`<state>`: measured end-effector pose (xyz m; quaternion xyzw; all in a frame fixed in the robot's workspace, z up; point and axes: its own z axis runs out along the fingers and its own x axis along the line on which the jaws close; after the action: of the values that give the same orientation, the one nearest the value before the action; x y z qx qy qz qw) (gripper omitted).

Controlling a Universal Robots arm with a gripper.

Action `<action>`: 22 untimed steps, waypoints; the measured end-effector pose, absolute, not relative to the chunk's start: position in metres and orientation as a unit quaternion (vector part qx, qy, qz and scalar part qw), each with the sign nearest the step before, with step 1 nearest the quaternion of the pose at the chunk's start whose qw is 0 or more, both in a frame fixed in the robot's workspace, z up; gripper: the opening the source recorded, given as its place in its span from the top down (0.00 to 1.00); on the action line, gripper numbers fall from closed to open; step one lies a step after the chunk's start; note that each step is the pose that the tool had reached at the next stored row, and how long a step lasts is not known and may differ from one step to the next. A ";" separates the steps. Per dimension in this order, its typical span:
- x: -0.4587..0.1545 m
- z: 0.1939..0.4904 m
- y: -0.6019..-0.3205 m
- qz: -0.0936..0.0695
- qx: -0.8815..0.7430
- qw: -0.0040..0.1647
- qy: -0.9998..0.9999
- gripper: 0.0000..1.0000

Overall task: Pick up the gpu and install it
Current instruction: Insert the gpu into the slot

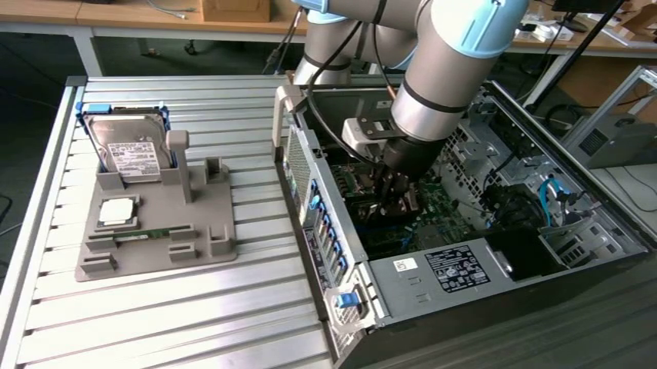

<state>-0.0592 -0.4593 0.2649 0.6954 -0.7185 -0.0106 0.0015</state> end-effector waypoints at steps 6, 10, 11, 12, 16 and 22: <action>-0.059 0.265 -0.459 -0.011 0.700 0.002 -0.714 0.73; -0.059 0.265 -0.458 -0.010 0.702 0.002 -0.712 0.73; -0.059 0.265 -0.458 -0.010 0.702 0.002 -0.712 0.73; -0.059 0.265 -0.458 -0.010 0.702 0.002 -0.712 0.73; -0.059 0.265 -0.458 -0.010 0.702 0.003 -0.713 0.73; -0.059 0.265 -0.458 -0.010 0.702 0.003 -0.713 0.73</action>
<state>-0.0592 -0.4580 0.2648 0.7015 -0.7126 -0.0095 0.0027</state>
